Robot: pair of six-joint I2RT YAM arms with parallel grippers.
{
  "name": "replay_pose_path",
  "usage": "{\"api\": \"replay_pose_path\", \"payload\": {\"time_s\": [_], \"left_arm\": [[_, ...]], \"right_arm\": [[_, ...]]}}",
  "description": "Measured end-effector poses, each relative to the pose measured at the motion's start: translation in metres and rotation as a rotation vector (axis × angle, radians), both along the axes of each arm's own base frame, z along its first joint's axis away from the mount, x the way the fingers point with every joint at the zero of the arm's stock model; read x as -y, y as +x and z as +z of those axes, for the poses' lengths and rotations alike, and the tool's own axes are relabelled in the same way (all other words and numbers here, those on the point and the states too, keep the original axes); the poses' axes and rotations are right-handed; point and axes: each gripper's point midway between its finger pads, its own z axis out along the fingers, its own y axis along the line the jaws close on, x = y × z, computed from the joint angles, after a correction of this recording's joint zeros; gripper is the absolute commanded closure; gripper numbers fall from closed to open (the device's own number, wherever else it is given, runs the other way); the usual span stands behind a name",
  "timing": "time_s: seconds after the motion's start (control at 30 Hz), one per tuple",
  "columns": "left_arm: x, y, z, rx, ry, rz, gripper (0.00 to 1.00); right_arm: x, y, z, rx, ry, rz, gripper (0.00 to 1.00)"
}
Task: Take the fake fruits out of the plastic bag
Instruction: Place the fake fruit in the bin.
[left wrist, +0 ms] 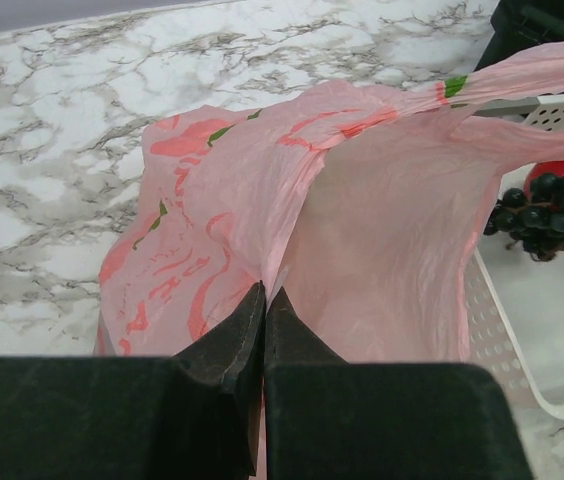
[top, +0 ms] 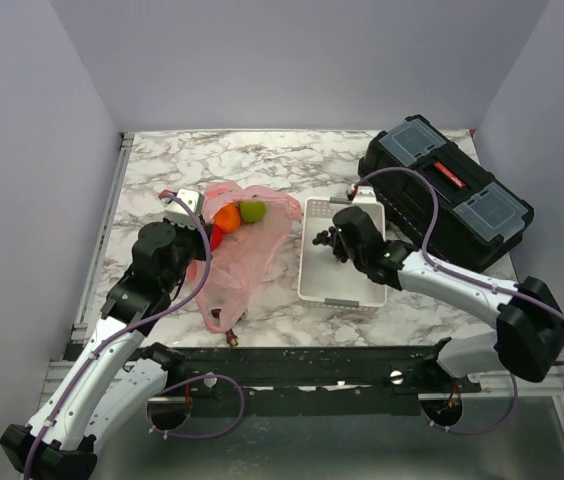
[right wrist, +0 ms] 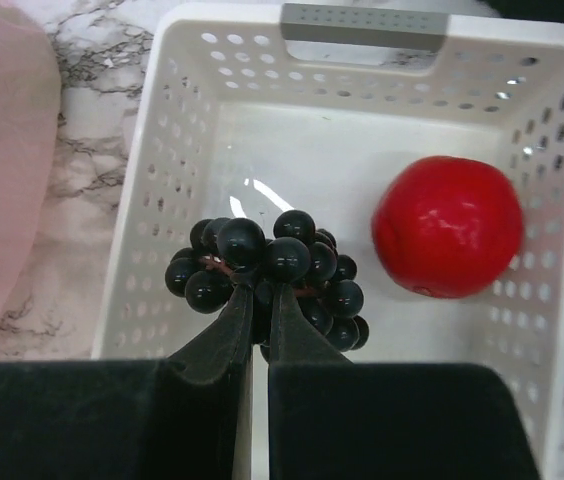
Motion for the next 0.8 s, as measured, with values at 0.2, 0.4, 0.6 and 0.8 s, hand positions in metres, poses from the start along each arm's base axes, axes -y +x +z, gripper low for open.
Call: {"api": "replay_pose_path", "payload": {"time_s": [0.2, 0.4, 0.6, 0.8], "left_arm": [[0.01, -0.006, 0.004, 0.009, -0.015, -0.065, 1.0], [0.022, -0.014, 0.013, 0.04, -0.04, -0.147, 1.0], [0.029, -0.017, 0.013, 0.041, -0.045, -0.193, 1.0], [0.03, -0.018, 0.014, 0.044, -0.047, -0.204, 1.0]], "right_arm": [[-0.02, 0.034, -0.018, -0.054, 0.058, -0.005, 0.53], [-0.031, 0.041, -0.029, -0.1, 0.065, 0.027, 0.35], [-0.024, 0.026, 0.0, -0.069, 0.105, 0.053, 0.25], [0.0, -0.002, 0.07, 0.068, 0.21, 0.067, 0.18]]}}
